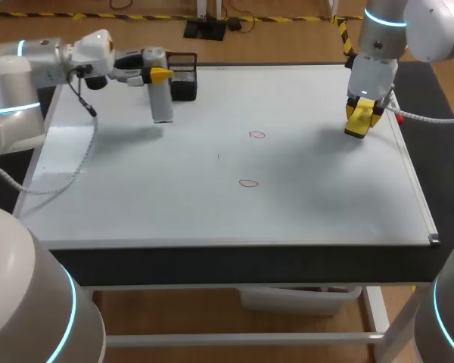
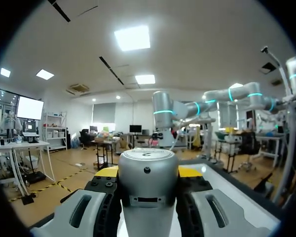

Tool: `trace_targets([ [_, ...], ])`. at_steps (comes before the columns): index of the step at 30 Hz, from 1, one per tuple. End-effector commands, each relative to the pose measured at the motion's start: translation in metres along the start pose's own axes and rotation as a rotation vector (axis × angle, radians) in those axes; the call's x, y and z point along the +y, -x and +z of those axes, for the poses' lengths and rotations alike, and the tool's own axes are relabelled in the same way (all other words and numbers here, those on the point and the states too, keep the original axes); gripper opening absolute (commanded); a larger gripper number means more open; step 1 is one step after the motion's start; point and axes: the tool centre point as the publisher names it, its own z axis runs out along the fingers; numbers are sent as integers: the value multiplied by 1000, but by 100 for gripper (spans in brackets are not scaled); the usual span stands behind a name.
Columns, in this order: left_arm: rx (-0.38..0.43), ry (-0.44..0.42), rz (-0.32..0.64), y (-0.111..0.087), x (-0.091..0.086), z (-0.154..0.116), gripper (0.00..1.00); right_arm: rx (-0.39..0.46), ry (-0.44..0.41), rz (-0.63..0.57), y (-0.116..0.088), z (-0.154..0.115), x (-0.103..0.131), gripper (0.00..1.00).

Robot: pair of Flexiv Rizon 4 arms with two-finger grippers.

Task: Pick up the inspection probe, press it on each red-marked spot on the whiteboard one by one, put down the probe, pick up the eraser, and wipe off all the red marks.

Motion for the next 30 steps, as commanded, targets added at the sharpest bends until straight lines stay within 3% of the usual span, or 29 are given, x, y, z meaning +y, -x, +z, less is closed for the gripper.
trace_targets([
  [1,-1,-8,20,-2,-5,-19,0,4,-1,-2,0,-1,-1,0],
  [14,-10,-1,39,3,-5,-40,0,4,-1,-2,0,-1,-1,0],
  [30,-8,2,41,3,-6,-42,0,4,-3,-6,2,-2,0,0],
])
